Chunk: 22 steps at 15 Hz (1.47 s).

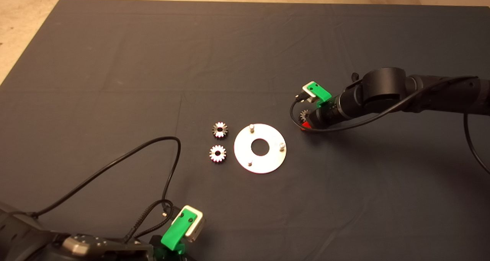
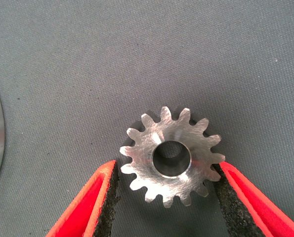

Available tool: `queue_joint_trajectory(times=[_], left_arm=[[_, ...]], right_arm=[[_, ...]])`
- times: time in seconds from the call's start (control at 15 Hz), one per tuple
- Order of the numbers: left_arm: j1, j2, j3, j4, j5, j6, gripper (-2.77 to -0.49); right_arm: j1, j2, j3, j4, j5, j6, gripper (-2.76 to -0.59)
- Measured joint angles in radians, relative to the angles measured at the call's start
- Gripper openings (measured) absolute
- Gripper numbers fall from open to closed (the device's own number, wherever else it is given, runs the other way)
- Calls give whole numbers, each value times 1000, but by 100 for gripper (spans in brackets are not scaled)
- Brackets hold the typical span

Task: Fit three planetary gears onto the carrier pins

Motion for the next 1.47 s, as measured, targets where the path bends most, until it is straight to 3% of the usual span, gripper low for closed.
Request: queue_joint_trajectory(times=[0.2,0.33,0.47,0.8,1.47], left_arm=[[0,0,0,0,0,0,-108],[0,0,0,0,0,0,-108],[0,0,0,0,0,0,-108],[0,0,0,0,0,0,-108],[0,0,0,0,0,0,-108]], right_arm=[[0,0,0,-5,2,0,-199],[0,0,0,-21,27,0,-199],[1,0,0,-35,35,0,-200],[1,0,-1,-43,34,0,-220],[1,0,-1,-43,33,-8,-225]])
